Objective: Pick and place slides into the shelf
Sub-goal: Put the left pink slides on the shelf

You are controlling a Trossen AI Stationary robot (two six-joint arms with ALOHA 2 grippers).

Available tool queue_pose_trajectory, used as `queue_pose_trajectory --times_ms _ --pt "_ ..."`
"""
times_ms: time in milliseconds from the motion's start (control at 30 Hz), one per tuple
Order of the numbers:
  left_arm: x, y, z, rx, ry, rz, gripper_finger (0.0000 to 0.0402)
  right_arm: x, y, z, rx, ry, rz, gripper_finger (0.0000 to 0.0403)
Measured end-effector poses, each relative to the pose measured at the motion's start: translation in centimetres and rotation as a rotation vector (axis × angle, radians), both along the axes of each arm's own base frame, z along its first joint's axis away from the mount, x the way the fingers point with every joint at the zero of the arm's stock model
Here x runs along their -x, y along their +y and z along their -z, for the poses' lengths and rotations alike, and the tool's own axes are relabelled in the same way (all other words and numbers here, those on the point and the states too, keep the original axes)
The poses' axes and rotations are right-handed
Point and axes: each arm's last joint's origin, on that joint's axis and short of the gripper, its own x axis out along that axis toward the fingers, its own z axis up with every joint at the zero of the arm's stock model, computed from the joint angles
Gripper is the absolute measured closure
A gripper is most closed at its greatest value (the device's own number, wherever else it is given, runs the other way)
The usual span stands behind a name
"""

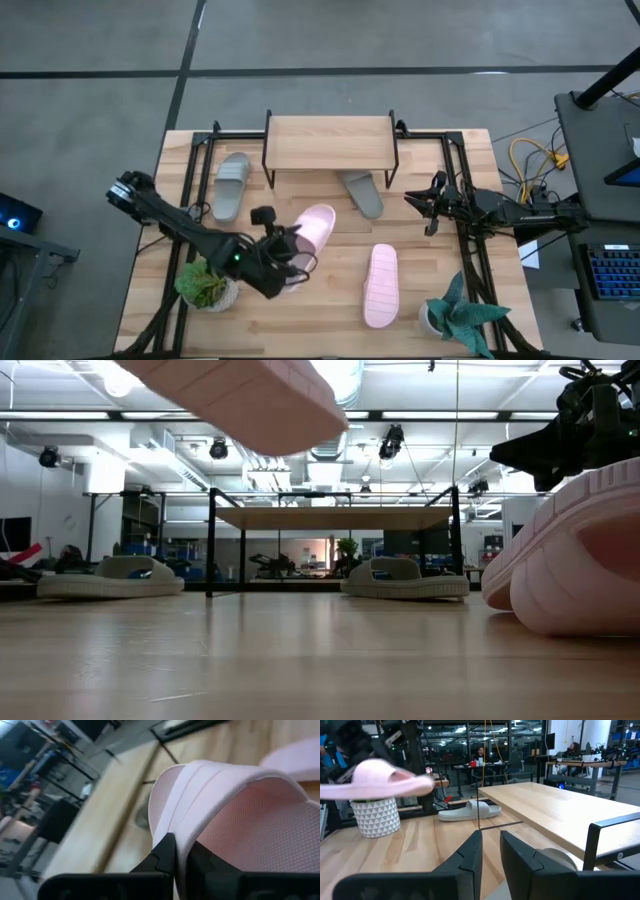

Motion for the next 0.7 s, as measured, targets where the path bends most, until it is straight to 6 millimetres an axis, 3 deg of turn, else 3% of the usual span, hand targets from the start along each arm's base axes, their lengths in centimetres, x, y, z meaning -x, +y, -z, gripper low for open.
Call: queue_pose_trajectory --times_ms 267,700 --pt "0.3 1.8 -1.8 -0.046 -0.019 -0.027 0.0401 0.0 0.0 0.0 0.0 0.0 0.0 0.0343" --pt "-0.6 4.6 -2.0 -0.146 0.069 -0.068 0.0401 0.0 0.0 0.0 0.002 0.0 0.0 0.0345"
